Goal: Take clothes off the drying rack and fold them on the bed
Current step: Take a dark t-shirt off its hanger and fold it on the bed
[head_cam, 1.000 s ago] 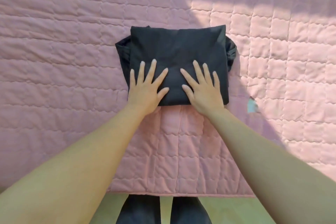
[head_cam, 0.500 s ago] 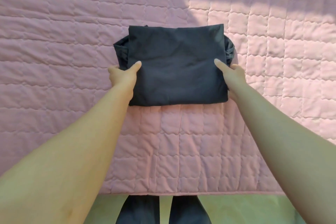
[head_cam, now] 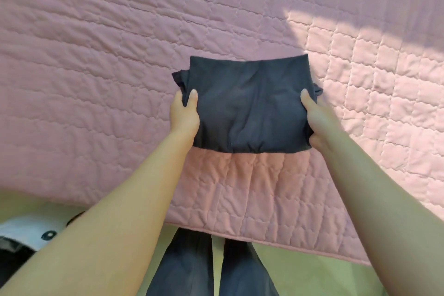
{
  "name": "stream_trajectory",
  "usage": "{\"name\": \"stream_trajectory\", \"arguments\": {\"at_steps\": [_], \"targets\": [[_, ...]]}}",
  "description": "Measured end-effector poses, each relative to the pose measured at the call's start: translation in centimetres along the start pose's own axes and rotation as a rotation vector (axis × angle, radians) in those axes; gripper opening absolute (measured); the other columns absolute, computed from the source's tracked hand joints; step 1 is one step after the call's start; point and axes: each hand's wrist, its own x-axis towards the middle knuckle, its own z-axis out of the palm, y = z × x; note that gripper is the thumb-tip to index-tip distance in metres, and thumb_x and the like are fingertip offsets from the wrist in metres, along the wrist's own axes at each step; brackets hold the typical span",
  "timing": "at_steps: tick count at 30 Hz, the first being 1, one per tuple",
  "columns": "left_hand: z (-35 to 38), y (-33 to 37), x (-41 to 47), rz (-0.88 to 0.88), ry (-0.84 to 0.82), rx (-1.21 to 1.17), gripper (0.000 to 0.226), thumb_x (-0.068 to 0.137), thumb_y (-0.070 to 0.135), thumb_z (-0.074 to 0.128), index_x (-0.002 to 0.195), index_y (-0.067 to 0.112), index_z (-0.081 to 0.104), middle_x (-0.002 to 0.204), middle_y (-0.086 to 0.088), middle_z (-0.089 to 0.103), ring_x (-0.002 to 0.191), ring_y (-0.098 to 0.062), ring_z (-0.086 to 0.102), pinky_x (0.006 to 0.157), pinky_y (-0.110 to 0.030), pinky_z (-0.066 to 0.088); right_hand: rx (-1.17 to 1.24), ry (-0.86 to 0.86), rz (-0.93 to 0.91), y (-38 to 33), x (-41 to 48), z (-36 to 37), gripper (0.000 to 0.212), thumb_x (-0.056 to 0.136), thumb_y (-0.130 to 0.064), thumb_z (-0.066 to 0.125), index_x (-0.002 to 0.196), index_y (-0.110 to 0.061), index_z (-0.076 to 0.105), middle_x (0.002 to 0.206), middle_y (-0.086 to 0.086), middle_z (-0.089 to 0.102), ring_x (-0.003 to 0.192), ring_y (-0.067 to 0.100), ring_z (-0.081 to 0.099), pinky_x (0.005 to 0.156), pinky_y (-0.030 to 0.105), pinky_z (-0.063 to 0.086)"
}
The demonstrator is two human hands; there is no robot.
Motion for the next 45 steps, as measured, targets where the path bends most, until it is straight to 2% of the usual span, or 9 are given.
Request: {"name": "stream_trajectory", "arguments": {"at_steps": [9,13,22,29,31,32,35,39,45], "targets": [[-12.9,-8.2,-10.4,-0.066,0.251,-0.165,0.057,0.099,0.045,0.045,0.149,0.021,0.033,0.154,0.005,0.035,0.141,-0.015,0.032,0.117,-0.041,0.028,-0.188,-0.243,-0.041,4.2,-9.5,5.7,0.038,0.092,-0.047,0.057,0.125,-0.028,0.058,0.113,-0.012,0.065,0.101,0.008,0.061,0.083,0.03,0.047],[-18.6,-13.1,-14.9,-0.111,0.35,-0.263,0.057,0.096,0.05,0.046,0.147,0.026,0.036,0.15,0.007,0.041,0.138,-0.016,0.038,0.113,-0.047,0.033,-0.275,-0.334,-0.072,6.2,-14.1,9.8,0.028,0.092,-0.039,0.06,0.119,-0.029,0.06,0.109,-0.009,0.068,0.099,0.01,0.063,0.081,0.03,0.049],[-29.6,-23.5,-22.6,-0.346,0.682,-0.472,0.057,0.1,0.039,0.046,0.151,0.021,0.028,0.154,0.006,0.032,0.141,-0.016,0.031,0.116,-0.038,0.027,-0.548,-0.579,-0.15,12.3,-25.3,21.9,0.02,0.095,-0.031,0.059,0.113,-0.026,0.063,0.102,-0.008,0.069,0.091,0.009,0.064,0.072,0.025,0.049],[-41.0,-31.3,-23.9,-0.371,0.853,-0.562,0.05,0.098,0.042,0.047,0.143,0.02,0.041,0.145,0.005,0.046,0.133,-0.016,0.043,0.113,-0.041,0.034,-0.761,-0.77,-0.244,17.2,-33.8,34.5,0.018,0.097,-0.031,0.055,0.112,-0.024,0.062,0.101,-0.008,0.069,0.095,0.011,0.066,0.068,0.019,0.05],[-44.5,-33.2,-23.9,-0.358,0.891,-0.573,0.048,0.096,0.045,0.048,0.135,0.019,0.048,0.137,0.004,0.054,0.127,-0.017,0.049,0.11,-0.044,0.039,-0.801,-0.816,-0.311,18.6,-36.1,38.3,0.017,0.097,-0.029,0.055,0.112,-0.024,0.062,0.096,-0.013,0.067,0.093,-0.002,0.064,0.063,0.008,0.048],[-45.9,-33.8,-23.6,-0.357,0.902,-0.585,0.048,0.094,0.047,0.048,0.133,0.019,0.05,0.135,0.004,0.055,0.126,-0.018,0.051,0.109,-0.045,0.04,-0.814,-0.828,-0.35,19.0,-37.2,39.8,0.017,0.097,-0.029,0.055,0.111,-0.024,0.062,0.095,-0.014,0.066,0.091,-0.006,0.063,0.066,0.006,0.048],[-50.6,-36.1,-22.4,-0.357,0.989,-0.632,0.052,0.093,0.049,0.049,0.136,0.018,0.047,0.139,0.007,0.052,0.128,-0.013,0.048,0.11,-0.041,0.038,-0.837,-0.886,-0.467,21.1,-39.7,45.2,0.017,0.095,-0.031,0.057,0.111,-0.027,0.063,0.102,-0.012,0.069,0.096,0.002,0.064,0.086,0.025,0.053],[-53.8,-38.7,-20.9,-0.32,1.078,-0.617,0.037,0.099,0.041,0.044,0.124,0.015,0.051,0.124,0.011,0.057,0.113,0.001,0.052,0.104,-0.028,0.04,-0.853,-0.939,-0.601,23.3,-40.8,50.2,0.012,0.097,-0.029,0.055,0.108,-0.029,0.059,0.098,-0.02,0.065,0.084,-0.014,0.059,0.074,0.008,0.048],[-50.2,-43.6,-17.9,-0.546,0.956,-0.436,0.054,0.103,0.039,0.033,0.147,0.008,0.027,0.148,-0.013,0.041,0.132,-0.032,0.042,0.108,-0.038,0.034,-1.185,-0.847,-0.566,30.5,-36.9,52.5,0.039,0.099,-0.036,0.046,0.133,-0.018,0.049,0.128,0.0,0.059,0.118,0.019,0.055,0.099,0.036,0.045]]}}
